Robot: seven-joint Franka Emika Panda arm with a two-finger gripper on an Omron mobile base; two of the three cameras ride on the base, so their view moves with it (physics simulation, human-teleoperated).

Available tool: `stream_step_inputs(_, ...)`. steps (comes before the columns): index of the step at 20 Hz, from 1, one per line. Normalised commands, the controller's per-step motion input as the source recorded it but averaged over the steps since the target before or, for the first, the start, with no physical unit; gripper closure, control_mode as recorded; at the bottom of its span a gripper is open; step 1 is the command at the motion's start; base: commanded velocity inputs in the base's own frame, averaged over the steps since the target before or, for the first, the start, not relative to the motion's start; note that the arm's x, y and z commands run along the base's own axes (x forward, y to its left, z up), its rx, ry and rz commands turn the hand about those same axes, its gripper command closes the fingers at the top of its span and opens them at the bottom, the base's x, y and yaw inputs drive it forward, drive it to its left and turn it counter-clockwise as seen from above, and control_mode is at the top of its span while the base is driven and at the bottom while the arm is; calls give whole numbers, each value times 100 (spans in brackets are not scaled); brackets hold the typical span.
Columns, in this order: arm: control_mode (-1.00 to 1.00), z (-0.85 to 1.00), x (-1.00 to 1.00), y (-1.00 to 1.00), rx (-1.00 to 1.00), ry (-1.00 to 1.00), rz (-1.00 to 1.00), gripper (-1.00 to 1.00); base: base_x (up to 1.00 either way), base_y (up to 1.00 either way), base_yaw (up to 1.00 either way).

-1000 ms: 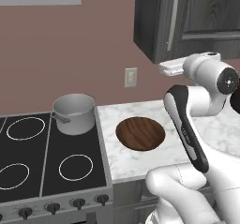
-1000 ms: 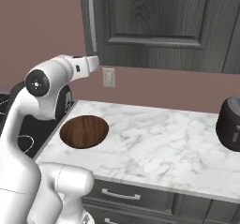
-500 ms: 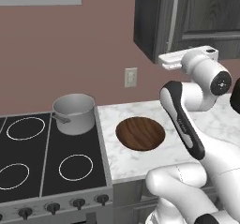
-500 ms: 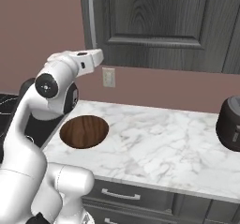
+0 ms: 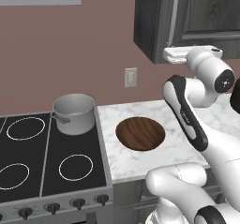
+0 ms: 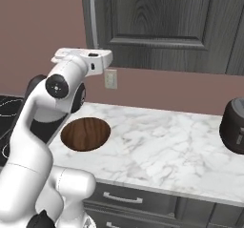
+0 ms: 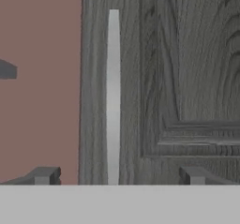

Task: Open the cabinet and move the ladle to the pot. Then close the cabinet.

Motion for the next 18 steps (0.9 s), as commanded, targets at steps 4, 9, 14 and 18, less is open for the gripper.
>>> stream_step_inputs(4, -100, 5, 35, 0, 1, -13, 0, -100, 0, 0, 0)
stream_step_inputs(9, -100, 5, 32, 0, 0, -12, 0, -100, 0, 0, 0)
stream_step_inputs(14, -100, 6, 27, 0, 0, -3, 0, -100, 0, 0, 0)
stream_step_inputs(18, -100, 13, 26, 0, 0, 0, 0, -100, 0, 0, 0)
